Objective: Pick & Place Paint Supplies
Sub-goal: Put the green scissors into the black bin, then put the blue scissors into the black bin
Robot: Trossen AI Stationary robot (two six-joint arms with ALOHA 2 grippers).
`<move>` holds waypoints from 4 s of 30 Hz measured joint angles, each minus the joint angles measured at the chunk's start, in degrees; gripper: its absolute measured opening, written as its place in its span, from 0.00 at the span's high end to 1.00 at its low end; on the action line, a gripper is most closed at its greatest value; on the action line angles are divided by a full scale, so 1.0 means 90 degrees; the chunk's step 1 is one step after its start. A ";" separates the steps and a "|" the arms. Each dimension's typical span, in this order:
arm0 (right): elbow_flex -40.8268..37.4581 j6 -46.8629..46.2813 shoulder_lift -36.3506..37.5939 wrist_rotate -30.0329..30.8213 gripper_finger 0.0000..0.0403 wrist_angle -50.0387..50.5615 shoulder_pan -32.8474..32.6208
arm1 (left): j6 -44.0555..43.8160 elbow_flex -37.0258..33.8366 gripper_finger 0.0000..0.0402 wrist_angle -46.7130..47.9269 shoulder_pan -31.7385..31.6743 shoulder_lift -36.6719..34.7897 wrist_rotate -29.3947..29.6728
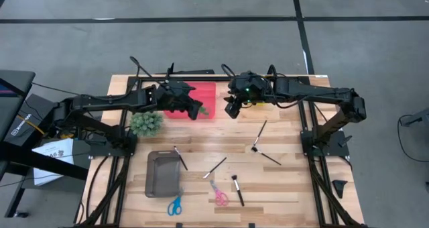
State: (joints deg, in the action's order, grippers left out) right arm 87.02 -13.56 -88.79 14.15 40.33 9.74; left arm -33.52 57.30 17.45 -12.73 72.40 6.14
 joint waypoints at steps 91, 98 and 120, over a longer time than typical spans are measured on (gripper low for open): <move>-0.0015 0.0906 -0.0002 -0.0768 0.65 -0.0055 0.1183 | -0.5494 -0.2560 0.80 0.1008 0.3662 -0.0860 -0.2131; -0.0015 0.0906 -0.0003 -0.0769 0.65 -0.0055 0.1183 | -0.5478 -0.2560 0.73 0.1008 0.3662 -0.0860 -0.2131; -0.0015 0.0899 -0.0003 -0.0767 0.65 -0.0032 0.1183 | -0.5473 -0.2562 0.70 -0.0300 0.3912 -0.2067 -0.2346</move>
State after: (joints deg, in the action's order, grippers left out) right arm 86.89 -5.48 -88.82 7.25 40.04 20.38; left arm -82.78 34.24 14.75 22.48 53.80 -14.97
